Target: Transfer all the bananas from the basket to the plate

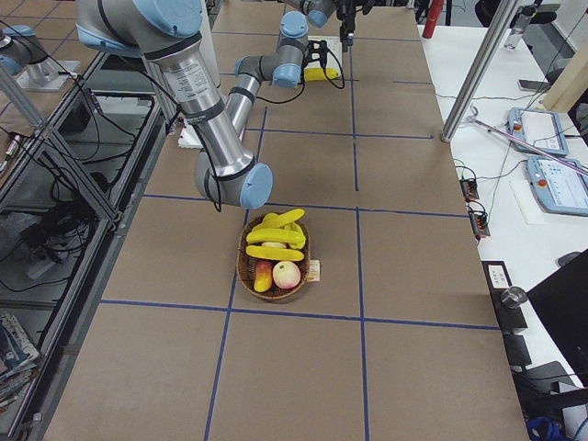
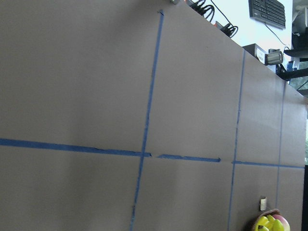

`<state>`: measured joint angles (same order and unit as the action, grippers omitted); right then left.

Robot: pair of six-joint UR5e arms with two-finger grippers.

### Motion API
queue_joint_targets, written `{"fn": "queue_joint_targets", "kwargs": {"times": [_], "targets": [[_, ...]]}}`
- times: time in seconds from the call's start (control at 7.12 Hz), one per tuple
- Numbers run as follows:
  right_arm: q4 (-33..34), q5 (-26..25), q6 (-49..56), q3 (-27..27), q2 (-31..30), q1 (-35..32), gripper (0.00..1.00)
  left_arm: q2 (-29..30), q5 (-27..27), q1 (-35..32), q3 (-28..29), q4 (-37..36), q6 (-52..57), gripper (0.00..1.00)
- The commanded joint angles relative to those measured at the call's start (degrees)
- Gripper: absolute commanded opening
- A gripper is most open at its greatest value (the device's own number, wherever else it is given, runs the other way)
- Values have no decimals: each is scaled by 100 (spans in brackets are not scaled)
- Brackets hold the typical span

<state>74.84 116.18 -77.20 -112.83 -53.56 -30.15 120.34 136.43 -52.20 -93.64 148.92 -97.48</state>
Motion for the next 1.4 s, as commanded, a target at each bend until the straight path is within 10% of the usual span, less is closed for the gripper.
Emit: {"fn": "queue_joint_targets", "kwargs": {"times": [0.0,0.84,1.26], "targets": [[-345,-8,-32,15,30,36,1,85,-11,515,-58,408,-61,96],[-374,-17,-50,33,47,212,1,262,-492,1132,-278,463,-201,93],[-374,-8,-50,24,38,212,1,209,-626,1265,-278,471,-192,58]]}}
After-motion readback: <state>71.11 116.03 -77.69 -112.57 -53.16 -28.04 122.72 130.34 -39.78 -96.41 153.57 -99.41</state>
